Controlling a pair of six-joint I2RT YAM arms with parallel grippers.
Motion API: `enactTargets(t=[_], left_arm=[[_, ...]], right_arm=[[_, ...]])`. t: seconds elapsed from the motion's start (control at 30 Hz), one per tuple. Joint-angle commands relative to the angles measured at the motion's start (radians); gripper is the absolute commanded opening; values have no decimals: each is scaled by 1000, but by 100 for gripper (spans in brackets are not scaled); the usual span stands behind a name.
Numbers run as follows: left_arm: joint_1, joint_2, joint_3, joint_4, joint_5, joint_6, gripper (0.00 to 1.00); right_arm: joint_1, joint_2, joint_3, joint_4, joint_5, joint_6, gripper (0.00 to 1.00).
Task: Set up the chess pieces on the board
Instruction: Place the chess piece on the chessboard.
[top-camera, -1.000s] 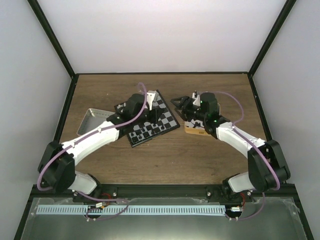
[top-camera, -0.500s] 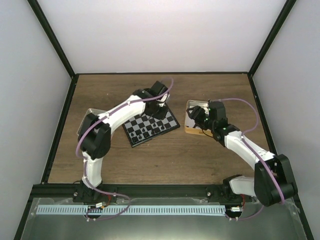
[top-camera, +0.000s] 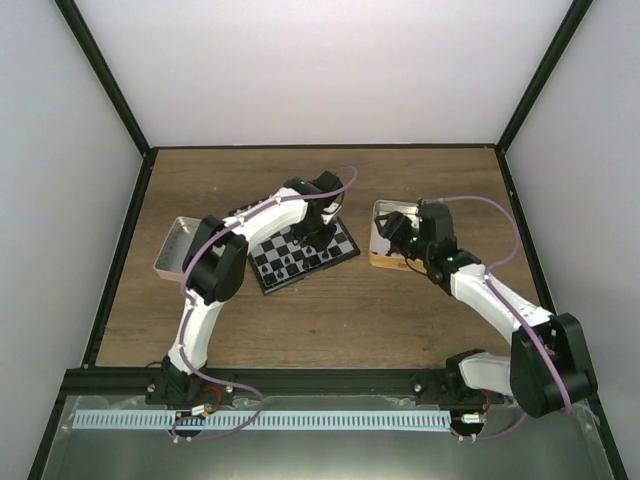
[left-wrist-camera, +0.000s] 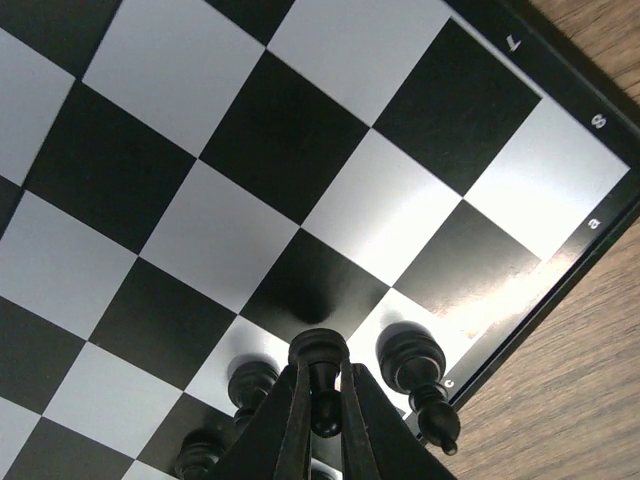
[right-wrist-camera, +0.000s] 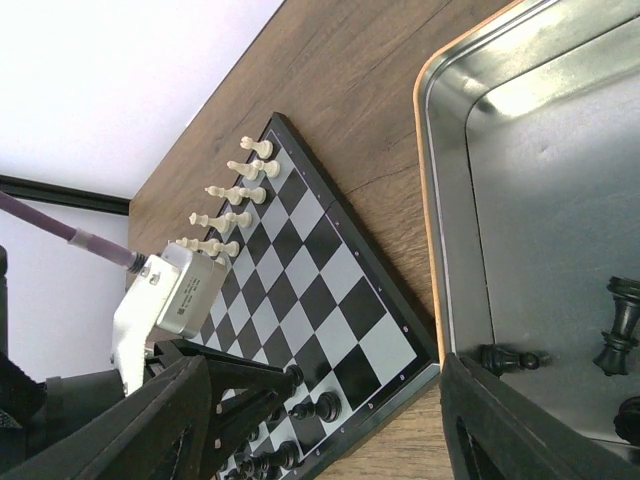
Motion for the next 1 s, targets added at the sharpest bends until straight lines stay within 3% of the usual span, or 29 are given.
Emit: enactTargets(t=[0.0,0.6,0.97], left_arm=[[6,14,29,-31,-12,18,10],[8,46,24,7,11,18,12],[12,45,58,16,27,5,21]], right_arm=[[-5,-19,-9,-4,23,-12,64],[-6,-26,-16,4,18,-16,64],[-4,-32,-10,-7,4,-17,64]])
